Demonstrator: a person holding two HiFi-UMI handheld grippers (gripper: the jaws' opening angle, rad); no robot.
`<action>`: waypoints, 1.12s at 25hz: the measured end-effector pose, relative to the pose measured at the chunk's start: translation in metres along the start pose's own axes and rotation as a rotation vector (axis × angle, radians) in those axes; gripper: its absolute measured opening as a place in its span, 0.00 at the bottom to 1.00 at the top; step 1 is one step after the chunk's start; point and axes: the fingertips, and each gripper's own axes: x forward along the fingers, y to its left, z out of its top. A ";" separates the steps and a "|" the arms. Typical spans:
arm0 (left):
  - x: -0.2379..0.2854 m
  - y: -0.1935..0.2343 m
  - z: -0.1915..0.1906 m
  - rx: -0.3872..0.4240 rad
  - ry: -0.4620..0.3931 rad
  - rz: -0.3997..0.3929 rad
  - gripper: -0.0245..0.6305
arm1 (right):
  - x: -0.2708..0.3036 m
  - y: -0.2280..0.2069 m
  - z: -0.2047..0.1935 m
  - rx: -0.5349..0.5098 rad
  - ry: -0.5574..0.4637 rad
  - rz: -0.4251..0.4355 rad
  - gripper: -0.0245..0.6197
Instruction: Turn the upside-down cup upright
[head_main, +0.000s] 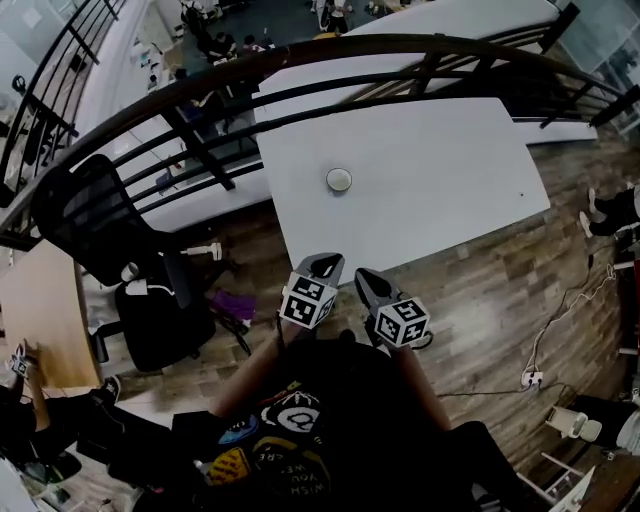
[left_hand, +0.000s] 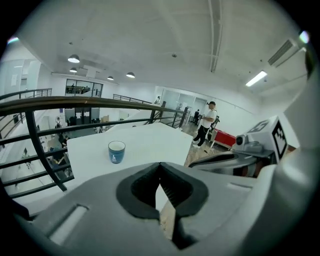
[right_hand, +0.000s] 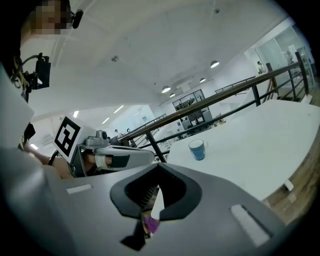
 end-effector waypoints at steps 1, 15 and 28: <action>-0.004 -0.018 -0.004 0.020 0.003 0.007 0.04 | -0.016 0.002 -0.002 -0.006 -0.012 -0.007 0.04; -0.075 -0.153 -0.060 0.135 -0.034 0.059 0.04 | -0.136 0.057 -0.052 -0.024 -0.096 0.059 0.04; -0.128 -0.140 -0.043 0.047 -0.103 0.047 0.04 | -0.137 0.105 -0.046 -0.067 -0.114 0.022 0.04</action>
